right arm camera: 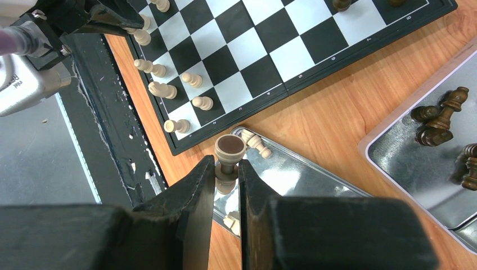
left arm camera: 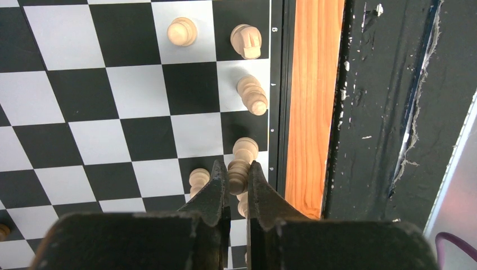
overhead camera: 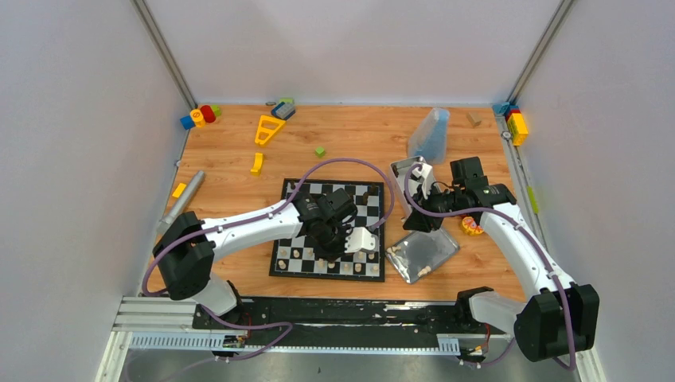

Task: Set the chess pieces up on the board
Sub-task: Place the chess piece on the chessboard.

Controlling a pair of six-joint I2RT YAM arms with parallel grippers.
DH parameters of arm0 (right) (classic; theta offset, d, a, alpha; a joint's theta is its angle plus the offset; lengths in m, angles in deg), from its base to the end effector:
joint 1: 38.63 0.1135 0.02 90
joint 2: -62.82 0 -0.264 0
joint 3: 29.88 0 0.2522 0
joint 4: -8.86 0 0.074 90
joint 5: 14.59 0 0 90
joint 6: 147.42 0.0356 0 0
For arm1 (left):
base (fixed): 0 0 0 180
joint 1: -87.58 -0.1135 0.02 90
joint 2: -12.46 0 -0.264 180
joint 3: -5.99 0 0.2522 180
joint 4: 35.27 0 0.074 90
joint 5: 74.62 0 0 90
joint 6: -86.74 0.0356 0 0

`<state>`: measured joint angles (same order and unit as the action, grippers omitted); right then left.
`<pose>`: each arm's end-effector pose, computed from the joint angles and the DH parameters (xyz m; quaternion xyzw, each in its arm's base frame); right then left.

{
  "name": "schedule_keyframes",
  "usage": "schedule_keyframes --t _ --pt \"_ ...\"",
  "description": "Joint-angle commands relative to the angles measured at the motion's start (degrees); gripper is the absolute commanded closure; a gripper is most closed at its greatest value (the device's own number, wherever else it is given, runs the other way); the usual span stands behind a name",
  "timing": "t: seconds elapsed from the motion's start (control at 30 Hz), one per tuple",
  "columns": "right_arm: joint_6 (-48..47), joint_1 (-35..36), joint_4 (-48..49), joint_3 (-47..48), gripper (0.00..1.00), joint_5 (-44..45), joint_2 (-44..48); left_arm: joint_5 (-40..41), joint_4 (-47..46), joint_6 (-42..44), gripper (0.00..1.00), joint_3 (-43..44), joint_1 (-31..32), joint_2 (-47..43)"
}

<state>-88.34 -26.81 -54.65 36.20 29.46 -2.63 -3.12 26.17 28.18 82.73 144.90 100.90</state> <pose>0.1979 0.0676 0.2685 -0.4114 0.8001 0.3384 0.2758 0.1476 -0.2511 0.2231 0.6997 0.6813 -0.1874 0.1054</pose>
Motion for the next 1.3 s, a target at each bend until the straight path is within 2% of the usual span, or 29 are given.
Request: schedule_keyframes --t 0.0,0.53,0.73,0.87,0.93,1.03,1.27 --pt "-0.25 -0.26 2.00 -0.37 0.99 -0.32 0.87 -0.80 -2.25 -0.52 0.90 -0.76 0.46 0.12" --pt "-0.19 -0.26 1.98 -0.72 0.99 -0.16 0.49 -2.11 -3.93 -1.06 0.86 -1.73 0.57 1.67" --pt "-0.23 -0.29 2.01 -0.64 0.99 -0.11 -0.06 -2.32 -4.42 -1.57 0.81 -2.75 1.00 1.73" --pt "-0.21 -0.22 1.95 -0.81 0.99 -0.02 -0.37 -2.01 -4.47 -1.79 0.72 -2.58 0.98 1.14" --pt "-0.18 -0.29 1.96 -0.81 0.98 -0.03 -0.53 -1.86 -4.43 -2.13 0.63 -2.29 1.03 0.75" --pt "0.00 -0.23 2.01 -0.74 0.99 -0.10 -0.88 -1.11 -4.30 -2.88 0.56 -1.56 0.99 -0.06" --pt "0.20 -0.19 1.84 0.83 0.98 -2.64 -2.46 2.41 -4.11 -2.62 0.23 0.12 0.85 -5.44"
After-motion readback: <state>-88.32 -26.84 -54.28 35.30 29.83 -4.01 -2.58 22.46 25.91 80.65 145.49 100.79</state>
